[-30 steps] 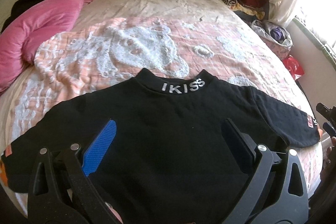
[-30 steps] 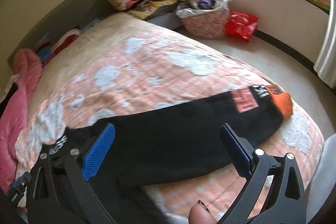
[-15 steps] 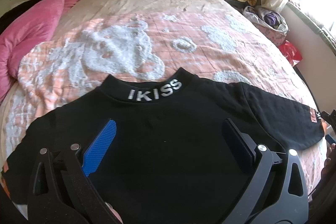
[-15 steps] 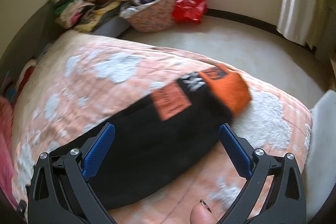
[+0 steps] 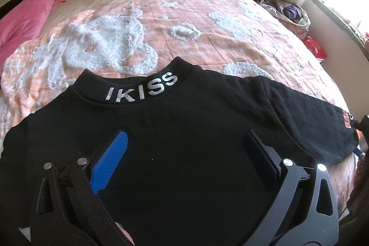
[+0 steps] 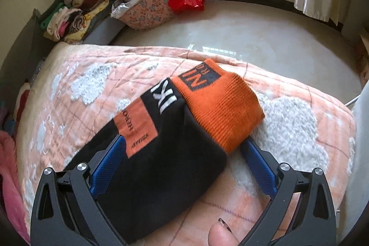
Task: Fold small clothes
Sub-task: 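Reach the right tool to the orange sleeve cuff and grasp it, then carry the sleeve across the shirt with the right tool while the left tool takes the cuff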
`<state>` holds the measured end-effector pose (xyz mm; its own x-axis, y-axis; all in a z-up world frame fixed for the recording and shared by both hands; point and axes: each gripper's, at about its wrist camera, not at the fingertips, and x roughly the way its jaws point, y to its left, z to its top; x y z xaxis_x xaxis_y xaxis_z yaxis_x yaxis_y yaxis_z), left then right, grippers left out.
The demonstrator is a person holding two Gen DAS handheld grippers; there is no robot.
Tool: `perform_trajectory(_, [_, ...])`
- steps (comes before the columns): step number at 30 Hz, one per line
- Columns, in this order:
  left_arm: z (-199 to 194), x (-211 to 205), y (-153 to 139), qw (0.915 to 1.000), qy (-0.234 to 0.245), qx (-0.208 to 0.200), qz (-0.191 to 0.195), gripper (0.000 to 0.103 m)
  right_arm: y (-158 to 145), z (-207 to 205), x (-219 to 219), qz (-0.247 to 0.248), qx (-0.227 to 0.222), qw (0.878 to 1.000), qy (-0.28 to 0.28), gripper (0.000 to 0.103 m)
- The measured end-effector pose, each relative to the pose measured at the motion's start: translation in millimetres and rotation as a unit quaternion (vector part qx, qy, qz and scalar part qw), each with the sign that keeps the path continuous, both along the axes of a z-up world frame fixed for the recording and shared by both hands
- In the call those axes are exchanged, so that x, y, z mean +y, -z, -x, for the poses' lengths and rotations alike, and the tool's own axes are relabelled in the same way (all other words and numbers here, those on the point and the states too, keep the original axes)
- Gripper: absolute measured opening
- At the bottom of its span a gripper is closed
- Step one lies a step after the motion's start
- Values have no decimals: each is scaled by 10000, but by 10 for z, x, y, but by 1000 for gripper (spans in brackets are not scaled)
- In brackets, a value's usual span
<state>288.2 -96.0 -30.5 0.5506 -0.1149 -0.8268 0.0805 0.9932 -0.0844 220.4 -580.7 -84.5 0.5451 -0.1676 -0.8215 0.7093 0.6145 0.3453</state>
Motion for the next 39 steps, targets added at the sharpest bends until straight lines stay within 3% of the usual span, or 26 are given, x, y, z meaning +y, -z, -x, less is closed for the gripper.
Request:
perform_trajectory(1, [3, 0, 7, 10000, 38, -17, 19, 94, -9, 17, -18, 27, -48, 10000, 35, 69])
perform_trajectory(4, [44, 17, -4, 9999, 96, -89, 75, 94, -63, 74, -66, 17, -390, 9992, 57, 31])
perform_trajectory(6, [91, 52, -38, 9998, 71, -123, 135, 94, -93, 93, -73, -103, -659, 9978, -48, 17])
perform_trajectory(12, [240, 197, -238, 9986, 13, -254, 466, 94, -475, 163, 197, -115, -1680, 9821, -847, 14])
perform_trajectory(19, [430, 384, -576, 9953, 1, -537, 811, 94, -830, 159, 743, 174, -2305, 9554, -1838, 13])
perform_trajectory(26, [535, 576, -689, 9934, -118, -574, 984, 94, -1080, 160, 1276, 351, -2528, 9299, -2648, 13])
perform_trajectory(33, [603, 785, -743, 9908, -235, -527, 1225, 94, -1273, 170, 1761, 376, -2596, 9140, -3096, 13])
perform_trajectory(39, [638, 997, -756, 9847, -288, -449, 1659, 94, -1378, 177, 2218, 479, -2571, 8993, -3505, 13])
